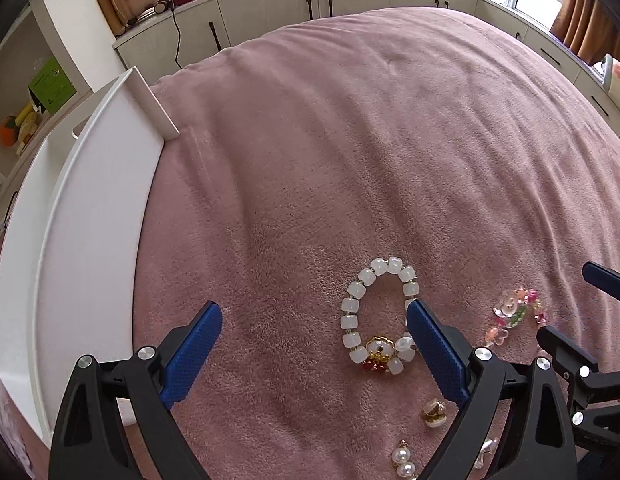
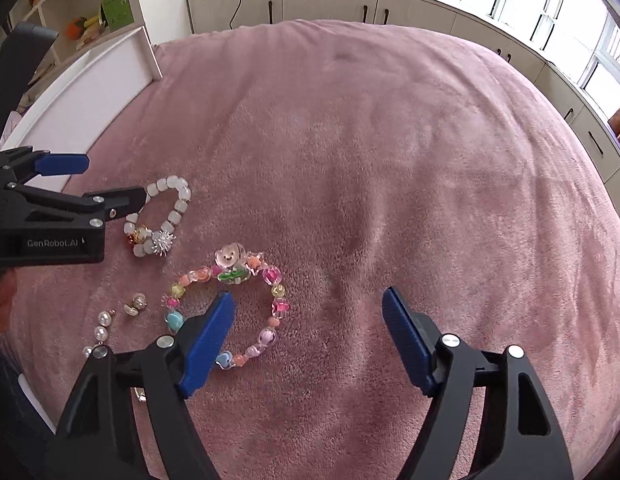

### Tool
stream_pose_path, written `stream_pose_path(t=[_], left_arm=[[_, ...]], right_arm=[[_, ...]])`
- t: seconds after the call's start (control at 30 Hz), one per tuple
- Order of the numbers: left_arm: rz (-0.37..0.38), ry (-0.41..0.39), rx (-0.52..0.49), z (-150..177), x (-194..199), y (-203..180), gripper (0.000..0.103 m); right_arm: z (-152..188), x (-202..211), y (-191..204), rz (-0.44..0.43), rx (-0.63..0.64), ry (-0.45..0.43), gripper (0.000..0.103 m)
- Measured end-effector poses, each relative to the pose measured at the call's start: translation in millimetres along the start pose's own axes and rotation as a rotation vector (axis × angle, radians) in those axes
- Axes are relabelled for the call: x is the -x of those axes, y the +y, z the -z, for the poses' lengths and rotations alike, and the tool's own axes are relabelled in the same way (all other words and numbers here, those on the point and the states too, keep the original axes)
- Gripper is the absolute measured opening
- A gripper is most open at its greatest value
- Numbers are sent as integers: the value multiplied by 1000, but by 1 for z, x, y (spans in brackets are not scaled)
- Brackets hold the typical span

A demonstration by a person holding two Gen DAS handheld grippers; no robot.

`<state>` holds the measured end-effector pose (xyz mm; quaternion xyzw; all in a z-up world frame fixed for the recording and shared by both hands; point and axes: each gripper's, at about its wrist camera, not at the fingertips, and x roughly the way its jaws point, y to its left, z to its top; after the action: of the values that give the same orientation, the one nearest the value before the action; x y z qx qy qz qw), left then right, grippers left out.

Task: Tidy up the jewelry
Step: 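Grasp the white bead bracelet with the left gripper while the right gripper grasps the pink bead bracelet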

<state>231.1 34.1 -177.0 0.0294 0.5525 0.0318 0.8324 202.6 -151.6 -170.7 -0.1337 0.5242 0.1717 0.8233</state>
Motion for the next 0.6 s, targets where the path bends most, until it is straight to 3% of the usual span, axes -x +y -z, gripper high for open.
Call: stream_pose_path(t=[0.2,0.37,0.6], left_arm=[[-20,30,6,5,-23,5,94],[-9,33,5,7,-33,9,84],[10,5,-50,8,-29,2,61]], right_arm=[[3,-14,12,20,26,35,70],[5,-20,15,20,27,50,68],[6,-21,18,-4,26,57,55]])
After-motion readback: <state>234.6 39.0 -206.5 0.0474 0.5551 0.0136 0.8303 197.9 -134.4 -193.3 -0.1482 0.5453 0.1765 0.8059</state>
